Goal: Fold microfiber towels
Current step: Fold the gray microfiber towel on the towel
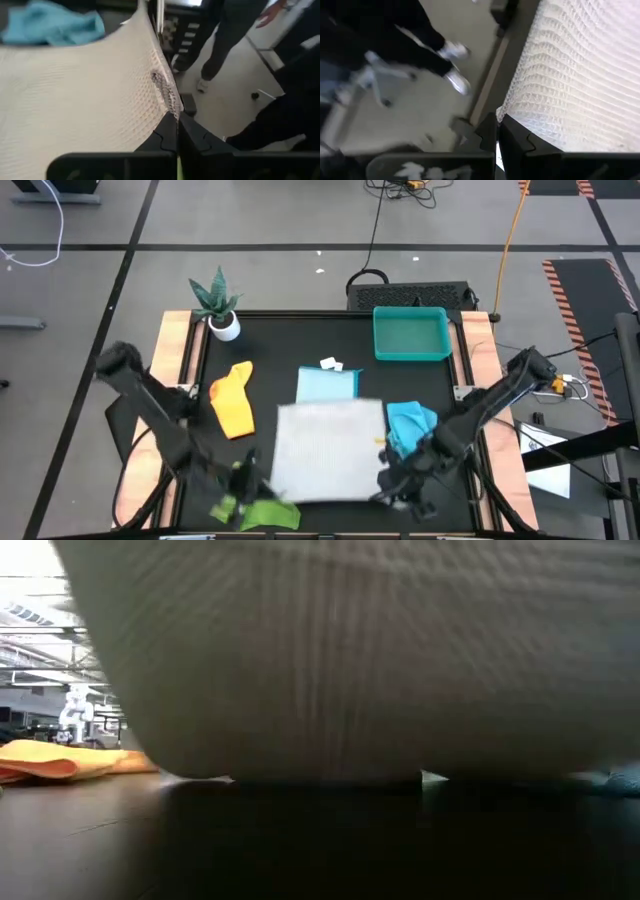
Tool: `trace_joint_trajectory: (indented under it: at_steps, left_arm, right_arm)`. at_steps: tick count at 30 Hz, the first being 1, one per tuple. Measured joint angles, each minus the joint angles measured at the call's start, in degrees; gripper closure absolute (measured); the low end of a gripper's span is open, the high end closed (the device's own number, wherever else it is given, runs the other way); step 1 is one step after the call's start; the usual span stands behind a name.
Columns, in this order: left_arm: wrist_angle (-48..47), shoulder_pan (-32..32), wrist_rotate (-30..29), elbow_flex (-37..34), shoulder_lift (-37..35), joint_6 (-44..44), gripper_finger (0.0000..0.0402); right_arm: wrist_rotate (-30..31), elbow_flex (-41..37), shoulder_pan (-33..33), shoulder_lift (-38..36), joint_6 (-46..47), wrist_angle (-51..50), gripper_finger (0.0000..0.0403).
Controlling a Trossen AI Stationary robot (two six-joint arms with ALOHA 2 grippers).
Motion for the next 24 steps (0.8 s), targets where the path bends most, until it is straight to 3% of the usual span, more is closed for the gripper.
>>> trace_joint_trajectory:
  at_steps: [4,7,11,16,20,24]
  left_arm:
    - [3.48,-3.22,-3.69,-0.06,10.03,-9.74,0.0401]
    - [4.89,-4.29,-6.99,-0.13,13.89,-14.26,0.0401]
    - [-0.46,-4.80,-12.57,-0.13,13.63,-18.68,0.0401]
    - [-16.21,-3.78,-17.38,-0.02,8.39,-25.06,0.0401]
    - [-28.33,0.06,-17.67,-0.04,6.11,-29.64,0.0401]
    - [-31.19,6.15,-13.51,-0.72,6.11,-29.05,0.0401]
  right_arm:
    - [2.61,-14.13,2.47,0.25,12.11,21.36,0.0403]
    - [3.57,-19.52,2.78,-0.21,17.13,27.84,0.0403]
    - [2.19,-20.01,0.15,-0.44,15.77,27.69,0.0403]
    - [-3.38,-19.70,-7.68,-2.39,9.78,23.37,0.0403]
    - [-6.55,-19.70,-15.98,-5.36,3.38,15.46,0.0403]
    - [-9.05,-19.66,-23.83,-7.10,-3.14,8.13,0.0403]
